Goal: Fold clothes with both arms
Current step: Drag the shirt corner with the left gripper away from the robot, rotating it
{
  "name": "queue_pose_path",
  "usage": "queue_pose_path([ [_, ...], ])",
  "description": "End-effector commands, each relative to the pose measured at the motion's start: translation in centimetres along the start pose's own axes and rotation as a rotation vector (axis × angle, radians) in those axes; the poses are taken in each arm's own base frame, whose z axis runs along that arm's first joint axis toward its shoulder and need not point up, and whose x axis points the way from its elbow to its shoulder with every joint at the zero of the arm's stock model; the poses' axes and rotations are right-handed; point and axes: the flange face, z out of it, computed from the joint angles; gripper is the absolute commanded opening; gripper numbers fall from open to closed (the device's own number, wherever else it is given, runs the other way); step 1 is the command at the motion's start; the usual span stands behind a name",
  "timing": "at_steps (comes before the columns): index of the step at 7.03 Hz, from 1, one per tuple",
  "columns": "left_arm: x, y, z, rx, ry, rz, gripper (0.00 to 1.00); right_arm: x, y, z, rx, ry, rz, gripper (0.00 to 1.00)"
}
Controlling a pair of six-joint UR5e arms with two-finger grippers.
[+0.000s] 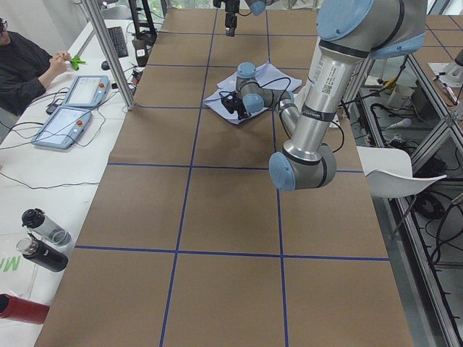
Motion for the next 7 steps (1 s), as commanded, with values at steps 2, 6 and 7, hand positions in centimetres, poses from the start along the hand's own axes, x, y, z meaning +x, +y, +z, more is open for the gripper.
queue_pose_path([
  [2, 7.5, -6.3, 1.9, 0.145, 0.019, 0.006, 0.00, -0.1, -0.2, -0.4, 0.012, -0.004, 0.000, 1.00],
  [6, 14.7, -10.7, 2.0, 0.298, 0.241, 0.072, 0.00, -0.2, -0.3, -0.5, 0.015, -0.005, -0.001, 1.00],
  [7, 16.5, -10.5, 1.6, 0.303, 0.348, 0.090, 0.00, -0.1, -0.4, -0.5, 0.017, -0.004, 0.001, 1.00],
])
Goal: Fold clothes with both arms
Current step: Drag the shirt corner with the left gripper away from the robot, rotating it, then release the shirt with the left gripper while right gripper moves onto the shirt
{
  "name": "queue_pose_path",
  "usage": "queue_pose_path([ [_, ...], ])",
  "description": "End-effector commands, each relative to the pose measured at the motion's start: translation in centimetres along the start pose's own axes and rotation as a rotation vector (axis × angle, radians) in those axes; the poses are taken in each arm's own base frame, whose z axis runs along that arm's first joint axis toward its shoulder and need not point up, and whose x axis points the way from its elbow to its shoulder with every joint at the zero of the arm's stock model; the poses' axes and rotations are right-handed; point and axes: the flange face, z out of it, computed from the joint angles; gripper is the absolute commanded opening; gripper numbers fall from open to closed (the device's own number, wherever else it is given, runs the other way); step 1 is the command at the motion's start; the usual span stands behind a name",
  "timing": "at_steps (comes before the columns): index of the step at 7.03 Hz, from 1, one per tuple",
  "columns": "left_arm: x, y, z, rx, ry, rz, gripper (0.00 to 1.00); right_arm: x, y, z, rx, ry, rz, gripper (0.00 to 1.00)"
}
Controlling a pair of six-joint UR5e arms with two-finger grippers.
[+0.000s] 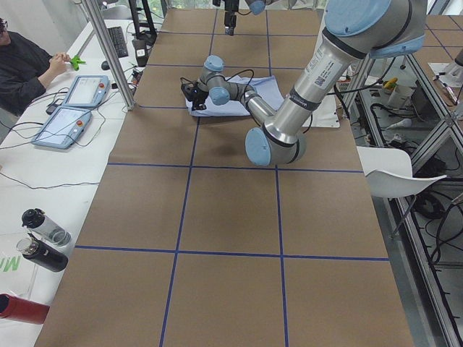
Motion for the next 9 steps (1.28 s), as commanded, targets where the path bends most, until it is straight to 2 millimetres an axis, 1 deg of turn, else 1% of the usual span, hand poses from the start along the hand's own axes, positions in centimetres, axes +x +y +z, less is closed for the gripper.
queue_pose_path([
  [1, 3.0, -0.4, 1.8, 0.059, 0.148, 0.009, 0.00, 0.1, -0.2, -0.1, 0.003, 0.000, 0.003, 1.00],
  [2, 3.4, -1.2, 3.3, 0.083, 0.196, 0.005, 0.00, 0.1, -0.3, -0.4, 0.008, -0.001, 0.004, 1.00],
  [3, 3.1, -1.8, 4.0, 0.110, 0.228, 0.000, 0.00, 0.0, -0.4, -0.4, 0.010, -0.004, 0.003, 1.00],
  [5, 2.8, -3.7, 4.5, 0.138, 0.218, -0.007, 0.00, -0.1, -0.6, -0.7, 0.018, -0.006, 0.002, 1.00],
  [6, 2.9, -4.4, 4.3, 0.145, 0.221, -0.011, 0.00, -0.1, -0.6, -0.7, 0.018, -0.006, 0.002, 1.00],
  [7, 2.9, -4.7, 4.3, 0.148, 0.218, -0.013, 0.00, -0.1, -0.6, -0.7, 0.018, -0.006, 0.002, 1.00],
  [8, 2.6, -5.4, 4.3, 0.153, 0.215, -0.013, 0.65, -0.1, -0.4, -0.5, 0.013, -0.004, -0.007, 1.00],
  [9, 2.5, -5.5, 4.3, 0.160, 0.207, 0.060, 1.00, -0.8, -0.5, -0.2, 0.010, -0.007, -0.031, 1.00],
])
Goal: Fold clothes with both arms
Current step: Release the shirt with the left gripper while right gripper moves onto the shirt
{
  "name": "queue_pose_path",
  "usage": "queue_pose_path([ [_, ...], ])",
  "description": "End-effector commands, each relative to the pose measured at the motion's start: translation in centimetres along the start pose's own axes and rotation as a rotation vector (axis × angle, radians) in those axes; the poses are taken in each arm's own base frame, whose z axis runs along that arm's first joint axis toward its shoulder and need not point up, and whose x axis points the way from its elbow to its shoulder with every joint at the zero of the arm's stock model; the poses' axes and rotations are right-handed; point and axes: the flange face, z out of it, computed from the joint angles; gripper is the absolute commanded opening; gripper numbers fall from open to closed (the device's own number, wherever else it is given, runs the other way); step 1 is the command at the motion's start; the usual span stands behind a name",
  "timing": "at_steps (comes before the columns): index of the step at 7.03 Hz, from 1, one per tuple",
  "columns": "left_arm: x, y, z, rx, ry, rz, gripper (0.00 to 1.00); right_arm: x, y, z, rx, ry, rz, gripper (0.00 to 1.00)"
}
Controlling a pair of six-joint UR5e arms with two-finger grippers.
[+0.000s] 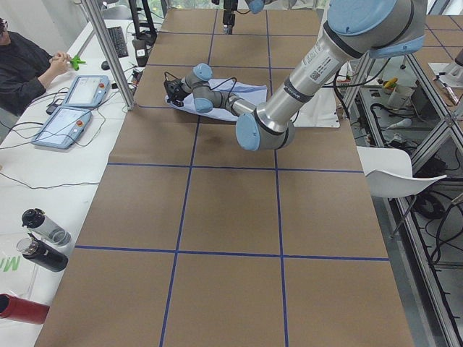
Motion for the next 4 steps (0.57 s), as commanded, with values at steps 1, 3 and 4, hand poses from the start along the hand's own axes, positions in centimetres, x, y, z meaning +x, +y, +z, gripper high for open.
queue_pose_path([
  [1, -0.6, -1.0, -0.1, -0.005, -0.014, 0.061, 1.00, -1.5, -0.5, 0.9, -0.005, -0.005, -0.033, 1.00],
  [3, -4.1, -2.6, -3.8, -0.212, -0.101, 0.047, 1.00, -1.3, 0.3, 5.0, 0.018, 0.042, -0.149, 1.00],
  [4, -5.5, -3.5, -7.9, -0.222, -0.134, 0.049, 1.00, -2.1, 1.3, 7.8, 0.073, 0.086, -0.170, 1.00],
])
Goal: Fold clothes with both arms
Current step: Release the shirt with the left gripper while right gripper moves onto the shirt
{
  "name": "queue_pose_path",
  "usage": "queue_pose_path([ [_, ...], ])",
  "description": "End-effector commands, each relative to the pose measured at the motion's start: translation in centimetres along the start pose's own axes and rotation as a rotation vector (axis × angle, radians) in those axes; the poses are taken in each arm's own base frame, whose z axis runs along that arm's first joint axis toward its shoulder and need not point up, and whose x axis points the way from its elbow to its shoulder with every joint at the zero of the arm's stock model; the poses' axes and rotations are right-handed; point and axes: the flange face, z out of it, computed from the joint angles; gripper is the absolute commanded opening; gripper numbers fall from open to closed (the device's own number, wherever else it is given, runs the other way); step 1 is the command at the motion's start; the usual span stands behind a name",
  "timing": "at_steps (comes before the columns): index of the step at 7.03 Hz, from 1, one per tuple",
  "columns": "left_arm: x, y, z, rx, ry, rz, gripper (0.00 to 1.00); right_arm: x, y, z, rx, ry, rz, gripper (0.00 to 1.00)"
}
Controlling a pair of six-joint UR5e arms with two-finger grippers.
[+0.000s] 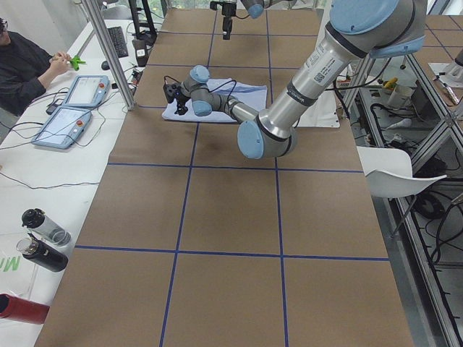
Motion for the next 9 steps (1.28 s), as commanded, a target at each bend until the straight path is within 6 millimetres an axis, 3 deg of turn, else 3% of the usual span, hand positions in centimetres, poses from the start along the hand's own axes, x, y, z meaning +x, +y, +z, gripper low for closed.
queue_pose_path([
  [1, -3.1, 0.3, -8.5, -0.051, -0.092, 0.065, 1.00, -3.0, 1.5, 5.2, 0.042, 0.114, -0.079, 1.00],
  [2, -3.4, 0.7, -11.3, -0.051, -0.158, 0.111, 1.00, -5.4, 2.2, 7.3, 0.025, 0.199, -0.137, 1.00],
  [3, -4.8, 1.0, -13.5, -0.062, -0.178, 0.150, 1.00, -8.2, 4.4, 10.4, 0.025, 0.276, -0.200, 1.00],
  [5, -9.4, 1.5, -15.7, -0.150, -0.200, 0.219, 1.00, -12.8, 8.3, 14.9, 0.035, 0.447, -0.363, 1.00],
  [6, -9.5, 1.5, -15.8, -0.151, -0.197, 0.218, 1.00, -13.5, 8.9, 18.8, 0.021, 0.499, -0.376, 1.00],
  [7, -9.7, 1.6, -15.5, -0.153, -0.200, 0.214, 1.00, -13.0, 9.0, 21.1, 0.008, 0.540, -0.378, 1.00],
  [9, -9.8, 1.8, -15.2, -0.157, -0.204, 0.214, 1.00, -10.9, 10.1, 23.4, -0.040, 0.604, -0.381, 1.00],
])
